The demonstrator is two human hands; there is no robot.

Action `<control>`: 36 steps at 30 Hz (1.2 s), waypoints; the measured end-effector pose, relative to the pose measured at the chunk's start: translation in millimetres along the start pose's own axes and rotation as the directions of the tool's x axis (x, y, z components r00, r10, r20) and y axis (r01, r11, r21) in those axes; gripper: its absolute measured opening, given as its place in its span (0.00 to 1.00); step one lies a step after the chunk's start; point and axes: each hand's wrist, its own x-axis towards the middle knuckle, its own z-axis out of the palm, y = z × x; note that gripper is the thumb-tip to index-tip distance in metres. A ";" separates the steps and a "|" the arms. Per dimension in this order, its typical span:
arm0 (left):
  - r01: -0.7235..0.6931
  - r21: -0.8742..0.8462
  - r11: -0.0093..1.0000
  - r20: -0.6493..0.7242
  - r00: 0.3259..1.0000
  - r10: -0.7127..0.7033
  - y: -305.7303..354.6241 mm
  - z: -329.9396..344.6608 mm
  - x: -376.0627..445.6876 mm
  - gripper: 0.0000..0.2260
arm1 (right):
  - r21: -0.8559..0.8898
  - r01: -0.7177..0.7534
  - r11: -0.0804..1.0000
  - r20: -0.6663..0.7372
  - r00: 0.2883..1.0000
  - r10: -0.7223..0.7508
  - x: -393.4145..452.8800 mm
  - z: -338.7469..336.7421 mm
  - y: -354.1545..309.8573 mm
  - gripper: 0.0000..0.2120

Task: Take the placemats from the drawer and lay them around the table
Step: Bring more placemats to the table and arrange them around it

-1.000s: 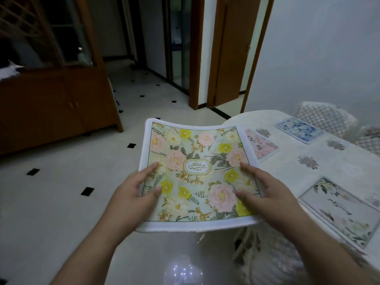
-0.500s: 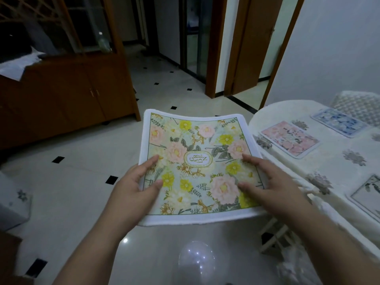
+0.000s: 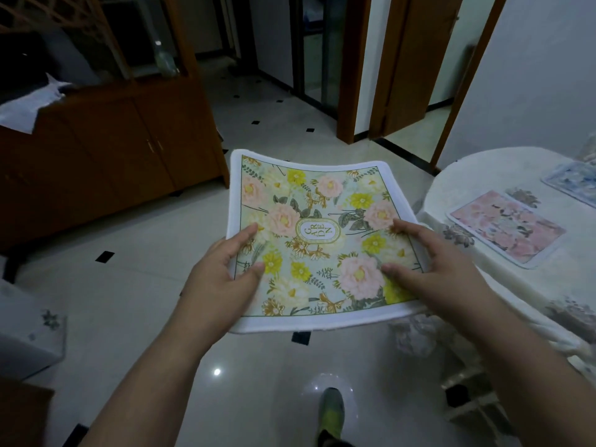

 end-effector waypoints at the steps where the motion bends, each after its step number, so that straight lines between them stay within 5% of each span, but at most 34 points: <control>1: -0.006 0.008 1.000 -0.002 1.000 0.006 0.1 2.0 14.7 0.23 | -0.010 -0.004 1.000 -0.002 1.000 0.004 15.3 2.1 0.7 0.31; 14: -0.008 0.022 1.000 -0.024 1.000 0.009 4.2 25.9 214.8 0.23 | -0.055 -0.004 0.998 0.018 1.000 0.005 221.4 12.0 -8.4 0.34; 25: -0.061 -0.054 0.997 0.171 0.983 0.069 -19.7 49.6 401.9 0.22 | -0.095 -0.149 0.984 -0.126 0.983 0.137 340.4 39.1 -7.8 0.33; 36: -0.227 -0.028 0.973 0.420 0.881 0.218 -18.1 66.3 600.4 0.24 | -0.059 -0.315 0.947 -0.330 0.902 0.280 443.0 79.6 -27.7 0.34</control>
